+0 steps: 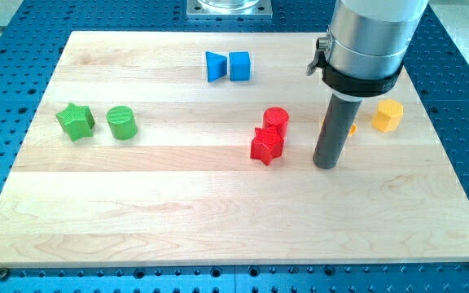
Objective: Move the red circle to the top left of the red star
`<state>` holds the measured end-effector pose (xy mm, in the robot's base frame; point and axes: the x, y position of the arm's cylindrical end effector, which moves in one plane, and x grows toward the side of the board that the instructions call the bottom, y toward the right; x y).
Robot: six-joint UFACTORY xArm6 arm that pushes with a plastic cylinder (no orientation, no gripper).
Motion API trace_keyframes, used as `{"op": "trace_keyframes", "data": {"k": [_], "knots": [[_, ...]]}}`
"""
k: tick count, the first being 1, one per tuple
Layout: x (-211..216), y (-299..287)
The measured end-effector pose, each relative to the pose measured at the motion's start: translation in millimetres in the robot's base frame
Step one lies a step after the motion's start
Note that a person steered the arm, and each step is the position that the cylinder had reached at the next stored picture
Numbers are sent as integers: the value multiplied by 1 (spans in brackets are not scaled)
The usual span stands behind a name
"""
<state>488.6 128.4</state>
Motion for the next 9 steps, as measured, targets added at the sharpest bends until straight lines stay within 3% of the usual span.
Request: {"op": "trace_keyframes", "data": {"k": [4,6,9], "knots": [[-62,-30],[-56,-79],[-61,-73]]}}
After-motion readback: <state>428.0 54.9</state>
